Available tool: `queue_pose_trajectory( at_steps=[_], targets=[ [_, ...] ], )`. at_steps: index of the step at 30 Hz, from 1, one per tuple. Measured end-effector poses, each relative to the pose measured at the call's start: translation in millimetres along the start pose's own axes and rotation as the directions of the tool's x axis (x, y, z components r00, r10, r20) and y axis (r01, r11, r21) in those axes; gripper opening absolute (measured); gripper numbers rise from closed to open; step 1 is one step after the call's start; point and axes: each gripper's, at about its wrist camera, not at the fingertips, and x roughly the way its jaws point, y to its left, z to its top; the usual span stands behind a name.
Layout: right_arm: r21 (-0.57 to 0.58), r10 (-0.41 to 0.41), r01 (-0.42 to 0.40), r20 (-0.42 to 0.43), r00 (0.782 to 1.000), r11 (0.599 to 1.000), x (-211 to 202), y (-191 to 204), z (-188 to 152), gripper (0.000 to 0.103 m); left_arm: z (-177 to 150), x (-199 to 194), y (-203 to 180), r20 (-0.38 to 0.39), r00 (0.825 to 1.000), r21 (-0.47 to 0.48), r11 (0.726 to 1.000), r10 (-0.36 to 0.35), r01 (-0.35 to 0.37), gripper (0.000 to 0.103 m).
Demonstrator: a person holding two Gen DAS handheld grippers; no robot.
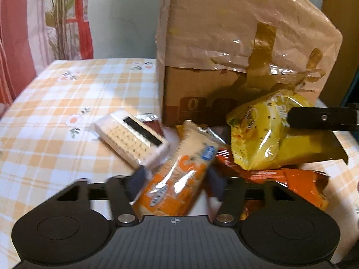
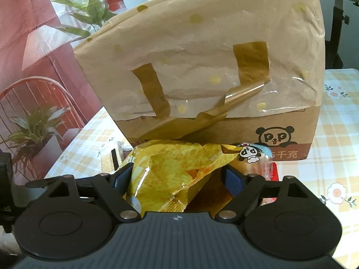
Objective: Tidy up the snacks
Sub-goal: 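Grasp the orange wafer bar with the left tool while the right tool grasps the yellow chip bag, then lift both snacks and carry them over the lined box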
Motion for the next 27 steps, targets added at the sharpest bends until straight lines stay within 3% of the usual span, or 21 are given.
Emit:
queue_pose_trajectory(
  at_steps=[7,12,27],
  targets=[
    [-0.028,0.007,-0.007,0.030,1.000,1.000,-8,4,1,0.065,-2,-10,4,0.006,1.000,-0.038,0.999,-0.007,0.007,0.047],
    [-0.031,0.020,-0.018,0.063,0.998,0.999,-18,4,2,0.063,0,-21,10,0.031,0.999,-0.073,0.997,0.010,-0.008,0.040],
    [-0.039,0.040,-0.037,0.096,0.995,0.999,-36,6,-4,0.060,0,-46,15,0.114,0.993,-0.117,0.993,0.043,-0.029,0.040]
  ],
)
